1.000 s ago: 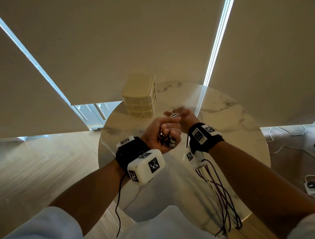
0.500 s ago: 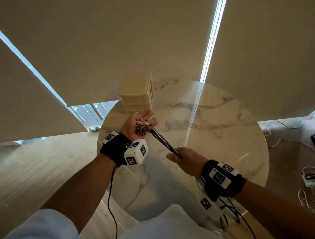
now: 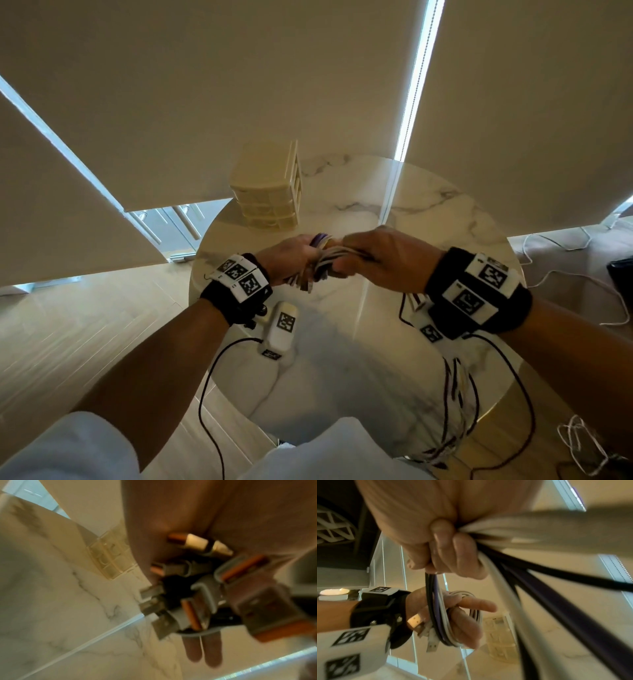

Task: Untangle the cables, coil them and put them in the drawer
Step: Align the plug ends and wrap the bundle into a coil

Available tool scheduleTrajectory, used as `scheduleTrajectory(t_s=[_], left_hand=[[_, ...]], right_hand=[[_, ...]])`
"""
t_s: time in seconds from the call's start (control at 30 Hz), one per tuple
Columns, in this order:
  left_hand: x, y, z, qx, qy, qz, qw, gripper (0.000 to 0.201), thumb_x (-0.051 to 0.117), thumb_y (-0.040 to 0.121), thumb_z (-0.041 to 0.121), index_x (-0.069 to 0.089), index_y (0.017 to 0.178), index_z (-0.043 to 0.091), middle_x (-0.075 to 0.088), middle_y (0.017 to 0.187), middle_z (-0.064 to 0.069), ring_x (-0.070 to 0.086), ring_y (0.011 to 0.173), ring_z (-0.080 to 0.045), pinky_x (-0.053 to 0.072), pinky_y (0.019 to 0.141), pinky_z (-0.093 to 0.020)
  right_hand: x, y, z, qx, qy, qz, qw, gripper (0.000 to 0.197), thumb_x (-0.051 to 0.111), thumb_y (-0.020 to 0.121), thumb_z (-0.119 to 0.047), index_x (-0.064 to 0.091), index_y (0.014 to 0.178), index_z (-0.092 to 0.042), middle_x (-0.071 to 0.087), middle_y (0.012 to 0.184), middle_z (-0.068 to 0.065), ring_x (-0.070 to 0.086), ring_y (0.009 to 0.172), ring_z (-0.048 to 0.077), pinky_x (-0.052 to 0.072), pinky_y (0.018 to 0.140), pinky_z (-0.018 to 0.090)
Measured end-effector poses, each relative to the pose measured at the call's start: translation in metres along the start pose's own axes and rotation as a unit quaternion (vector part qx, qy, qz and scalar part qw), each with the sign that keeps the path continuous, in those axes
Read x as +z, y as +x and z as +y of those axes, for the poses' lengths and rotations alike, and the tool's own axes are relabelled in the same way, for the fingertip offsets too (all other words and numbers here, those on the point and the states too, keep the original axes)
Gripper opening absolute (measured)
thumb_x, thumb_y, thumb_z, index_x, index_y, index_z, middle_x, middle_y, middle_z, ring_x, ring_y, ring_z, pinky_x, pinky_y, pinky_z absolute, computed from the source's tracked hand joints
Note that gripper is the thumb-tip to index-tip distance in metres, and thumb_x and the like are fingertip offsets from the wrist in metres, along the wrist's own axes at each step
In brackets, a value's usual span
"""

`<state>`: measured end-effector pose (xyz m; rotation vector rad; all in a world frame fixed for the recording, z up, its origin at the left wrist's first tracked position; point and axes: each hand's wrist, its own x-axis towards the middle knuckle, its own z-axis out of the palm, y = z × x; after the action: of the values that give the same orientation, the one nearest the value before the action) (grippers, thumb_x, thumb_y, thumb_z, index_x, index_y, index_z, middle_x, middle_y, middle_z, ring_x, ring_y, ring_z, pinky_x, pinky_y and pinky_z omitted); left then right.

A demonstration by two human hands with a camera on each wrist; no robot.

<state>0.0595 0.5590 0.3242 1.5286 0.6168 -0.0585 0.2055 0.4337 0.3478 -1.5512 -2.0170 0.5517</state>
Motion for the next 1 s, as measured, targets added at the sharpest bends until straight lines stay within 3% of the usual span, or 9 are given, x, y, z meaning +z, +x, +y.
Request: scheduleTrajectory(t_s=[0.17,0.27,0.3,0.33,0.4,0.53,0.8,0.9,1.0], left_hand=[[0.002,0.003,-0.006,0.012,-0.086,-0.069,0.994,0.04,0.02,0.104,0.016,0.053,0.121,-0.001,0.068,0.058,-0.012,0.069,0.068,-0.02,0.046,0.101,-0.038],[0.006,0.006,-0.01,0.021,-0.158,-0.153,0.975,0.102,0.004,0.087,0.07,0.064,0.083,-0.013,0.046,0.037,-0.002,0.052,0.041,-0.016,0.041,0.103,-0.036],[0.008,0.006,-0.011,0.027,-0.183,-0.185,0.965,0.108,0.006,0.073,0.081,0.031,0.074,-0.025,0.041,0.035,0.0,0.046,0.036,-0.014,0.042,0.101,-0.035],[0.01,0.006,-0.01,0.034,-0.209,-0.206,0.955,0.113,0.011,0.065,0.085,0.052,0.077,-0.02,0.039,0.034,0.0,0.043,0.033,-0.013,0.044,0.099,-0.034],[0.008,0.005,-0.012,0.053,-0.262,-0.234,0.935,0.096,0.037,0.073,0.079,0.042,0.115,-0.008,0.041,0.036,0.002,0.043,0.034,-0.011,0.048,0.094,-0.031],[0.008,0.001,-0.009,0.106,-0.289,-0.232,0.923,0.031,0.06,0.088,0.04,0.066,0.082,0.01,0.048,0.04,0.008,0.049,0.041,-0.007,0.05,0.087,-0.026],[0.005,0.002,0.001,0.112,-0.37,-0.189,0.903,0.03,0.069,0.078,0.011,0.065,0.106,0.0,0.045,0.039,0.004,0.048,0.04,-0.01,0.053,0.081,-0.028],[0.006,0.004,0.003,0.109,-0.37,-0.169,0.907,0.029,0.076,0.07,0.009,0.065,0.095,0.0,0.043,0.037,0.003,0.047,0.038,-0.01,0.054,0.076,-0.027],[0.005,0.004,0.008,0.114,-0.357,-0.152,0.915,0.017,0.079,0.066,0.011,0.071,0.081,0.008,0.044,0.036,0.003,0.047,0.037,-0.01,0.054,0.071,-0.025]], right_hand=[[-0.005,0.016,0.0,0.03,0.01,0.05,0.998,0.029,0.046,0.095,-0.038,0.057,0.078,-0.018,0.055,0.067,-0.002,0.054,0.058,0.012,0.048,0.057,0.025],[-0.009,0.024,0.0,0.069,0.051,0.078,0.993,0.029,0.047,0.097,-0.032,0.056,0.077,-0.014,0.049,0.063,-0.004,0.046,0.054,0.006,0.044,0.057,0.02],[-0.009,0.026,0.0,0.092,0.061,0.089,0.99,0.031,0.047,0.097,-0.033,0.056,0.076,-0.013,0.046,0.06,-0.005,0.043,0.052,0.005,0.042,0.056,0.02],[-0.009,0.028,0.001,0.116,0.069,0.1,0.986,0.033,0.047,0.097,-0.034,0.055,0.075,-0.011,0.043,0.059,-0.006,0.041,0.051,0.004,0.041,0.055,0.02],[-0.008,0.03,0.006,0.144,0.081,0.12,0.979,0.036,0.047,0.097,-0.035,0.055,0.075,-0.008,0.042,0.059,-0.006,0.041,0.052,0.005,0.041,0.055,0.021],[-0.004,0.029,0.009,0.152,0.135,0.132,0.97,0.036,0.043,0.1,-0.032,0.057,0.076,-0.01,0.049,0.063,-0.001,0.044,0.056,0.012,0.041,0.057,0.028],[0.01,0.032,0.002,0.18,0.332,0.188,0.906,0.035,0.04,0.1,-0.04,0.06,0.083,-0.016,0.058,0.073,0.012,0.056,0.071,0.035,0.05,0.069,0.045],[0.019,0.037,-0.002,0.183,0.327,0.229,0.898,0.031,0.04,0.098,-0.044,0.059,0.087,-0.021,0.057,0.071,0.0,0.056,0.07,0.025,0.05,0.07,0.043],[0.019,0.042,-0.006,0.18,0.318,0.239,0.9,0.044,0.043,0.091,-0.053,0.06,0.105,-0.015,0.063,0.082,0.017,0.064,0.075,0.027,0.055,0.071,0.048]])
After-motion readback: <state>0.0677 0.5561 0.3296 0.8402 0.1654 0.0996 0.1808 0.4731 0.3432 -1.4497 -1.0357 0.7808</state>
